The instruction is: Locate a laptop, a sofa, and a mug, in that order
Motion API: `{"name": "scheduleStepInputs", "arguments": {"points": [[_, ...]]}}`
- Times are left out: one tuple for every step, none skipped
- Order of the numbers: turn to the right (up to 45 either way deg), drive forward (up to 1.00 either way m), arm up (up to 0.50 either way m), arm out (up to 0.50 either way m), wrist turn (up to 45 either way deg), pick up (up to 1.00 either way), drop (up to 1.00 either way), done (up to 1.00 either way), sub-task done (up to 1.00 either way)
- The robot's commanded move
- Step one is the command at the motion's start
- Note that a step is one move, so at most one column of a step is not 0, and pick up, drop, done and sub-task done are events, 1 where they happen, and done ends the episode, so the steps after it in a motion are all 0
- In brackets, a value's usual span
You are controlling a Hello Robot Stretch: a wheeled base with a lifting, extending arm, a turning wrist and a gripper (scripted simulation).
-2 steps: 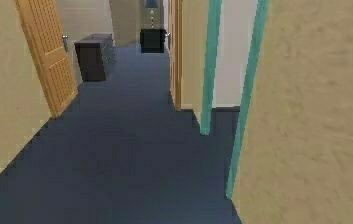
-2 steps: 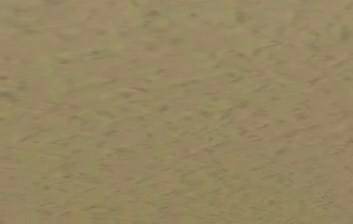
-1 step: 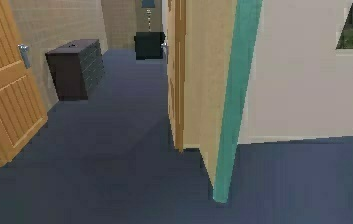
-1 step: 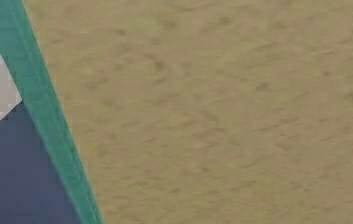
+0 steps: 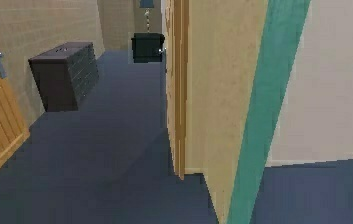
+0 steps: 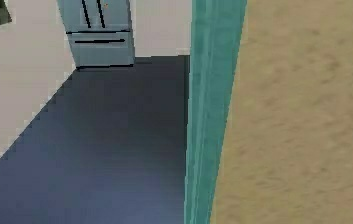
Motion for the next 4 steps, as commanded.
{"name": "scheduleStepInputs", "arguments": {"points": [[33.0, 0.0, 0.0, 0.0, 0.0, 0.0, 0.0, 0.0, 0.0], [0.0, 0.5, 0.0, 0.0, 0.0, 0.0, 0.0, 0.0, 0.0], [45.0, 0.0, 0.0, 0.0, 0.0, 0.0, 0.0, 0.0, 0.0], [3.0, 0.0, 0.0, 0.0, 0.0, 0.0, 0.0, 0.0, 0.0]]}}
